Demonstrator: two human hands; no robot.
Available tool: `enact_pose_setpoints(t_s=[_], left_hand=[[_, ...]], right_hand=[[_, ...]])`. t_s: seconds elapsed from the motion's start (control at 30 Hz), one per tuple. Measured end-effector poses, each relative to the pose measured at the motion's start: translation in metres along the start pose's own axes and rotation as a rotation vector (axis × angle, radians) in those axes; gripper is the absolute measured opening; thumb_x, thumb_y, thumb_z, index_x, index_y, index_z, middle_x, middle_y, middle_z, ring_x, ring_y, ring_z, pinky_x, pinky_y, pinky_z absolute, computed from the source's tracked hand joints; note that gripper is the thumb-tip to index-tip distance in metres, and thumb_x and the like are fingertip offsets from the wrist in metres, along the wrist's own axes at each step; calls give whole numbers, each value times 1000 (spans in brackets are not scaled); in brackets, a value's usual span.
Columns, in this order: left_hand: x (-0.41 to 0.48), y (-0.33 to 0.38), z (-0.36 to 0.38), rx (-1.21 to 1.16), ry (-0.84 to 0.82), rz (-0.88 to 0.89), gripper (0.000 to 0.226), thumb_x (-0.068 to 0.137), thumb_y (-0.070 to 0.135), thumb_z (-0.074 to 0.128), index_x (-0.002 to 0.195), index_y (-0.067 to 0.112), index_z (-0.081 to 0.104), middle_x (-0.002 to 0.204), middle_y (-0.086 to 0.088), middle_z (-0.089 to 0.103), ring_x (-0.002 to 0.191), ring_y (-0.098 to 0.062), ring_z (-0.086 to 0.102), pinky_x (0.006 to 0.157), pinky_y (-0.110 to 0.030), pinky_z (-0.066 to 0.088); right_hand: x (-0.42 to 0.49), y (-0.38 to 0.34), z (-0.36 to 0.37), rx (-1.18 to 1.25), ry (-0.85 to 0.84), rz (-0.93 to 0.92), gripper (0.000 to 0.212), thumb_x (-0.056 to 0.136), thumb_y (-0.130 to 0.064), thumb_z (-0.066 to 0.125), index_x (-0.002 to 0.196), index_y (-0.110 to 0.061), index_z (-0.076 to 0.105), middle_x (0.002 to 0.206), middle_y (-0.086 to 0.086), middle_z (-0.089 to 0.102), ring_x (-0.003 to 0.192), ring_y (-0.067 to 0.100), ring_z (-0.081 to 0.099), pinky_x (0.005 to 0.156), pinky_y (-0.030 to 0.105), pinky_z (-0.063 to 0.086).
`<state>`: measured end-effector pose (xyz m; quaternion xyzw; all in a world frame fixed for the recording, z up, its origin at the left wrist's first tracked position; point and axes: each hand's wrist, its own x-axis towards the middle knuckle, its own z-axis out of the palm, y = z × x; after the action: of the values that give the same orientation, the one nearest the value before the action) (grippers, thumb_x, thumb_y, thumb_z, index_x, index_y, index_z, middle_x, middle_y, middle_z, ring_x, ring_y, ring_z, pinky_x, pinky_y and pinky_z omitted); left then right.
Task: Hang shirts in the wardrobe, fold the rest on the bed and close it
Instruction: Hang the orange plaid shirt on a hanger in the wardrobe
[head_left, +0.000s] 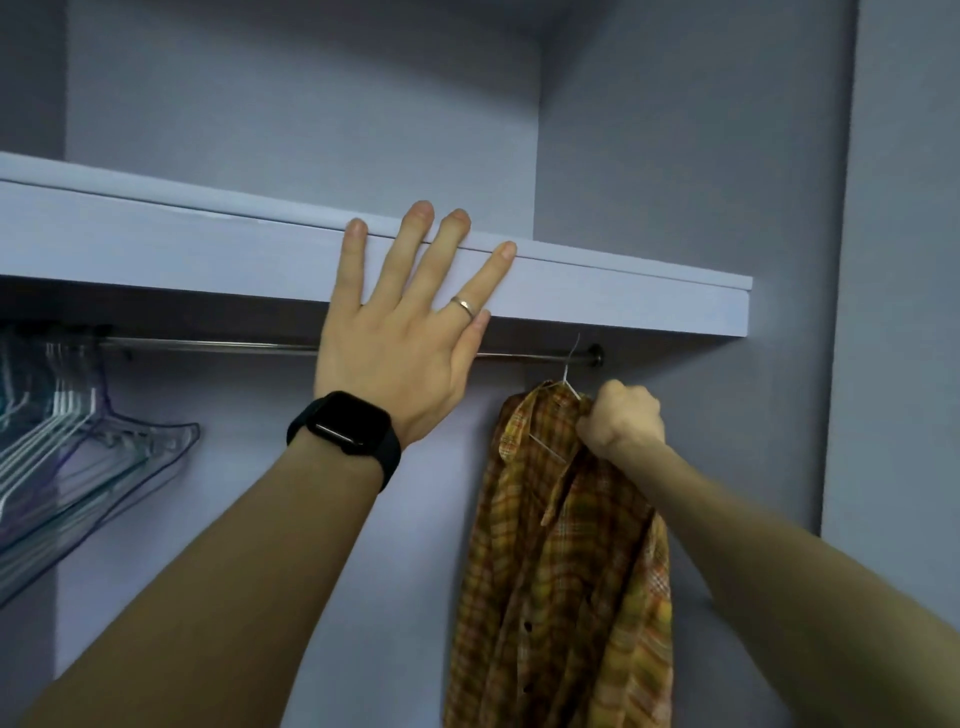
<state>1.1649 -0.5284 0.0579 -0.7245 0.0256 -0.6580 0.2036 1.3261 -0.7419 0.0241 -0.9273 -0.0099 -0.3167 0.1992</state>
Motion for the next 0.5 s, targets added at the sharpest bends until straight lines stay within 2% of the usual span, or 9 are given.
enact_pose_setpoints(t_s=[0.07,0.17,0.27,0.37,0.5], left_hand=[[0,1,2,7,15,3,53,107,41,23,159,34,16,162,-8,26,151,-32,20,119,-60,7],[1,2,4,7,45,4,51,107,40,26,158,33,21,161,-7,29,150,-31,23,119,-60,9],[0,3,6,-19,59,-7,51,107,39,30,157,33,23,161,-6,30,150,-31,24,119,-59,9],[-1,5,0,-54,2,-15,53,106,38,33,158,33,22,162,-6,27,151,-30,21,119,-59,5],[1,7,-15,-128,-176,-55,57,104,35,40,158,33,22,164,-5,23,151,-30,16,120,-57,-5]], right_hand=[[7,5,11,-30,-20,29,11,92,-21,59,94,-11,56,75,4,45,82,30,53,67,37,48],[12,23,25,-60,-45,81,18,93,-19,55,105,-11,64,87,8,51,97,36,60,71,38,46],[14,38,24,-124,-68,93,22,90,-14,52,106,-11,67,90,10,54,99,37,61,77,41,51],[5,34,9,-175,-148,74,25,88,-13,53,107,-11,70,96,12,62,99,37,63,78,41,53],[-19,15,-36,-144,-266,37,30,90,-32,59,110,-14,72,108,13,68,103,39,64,82,40,54]])
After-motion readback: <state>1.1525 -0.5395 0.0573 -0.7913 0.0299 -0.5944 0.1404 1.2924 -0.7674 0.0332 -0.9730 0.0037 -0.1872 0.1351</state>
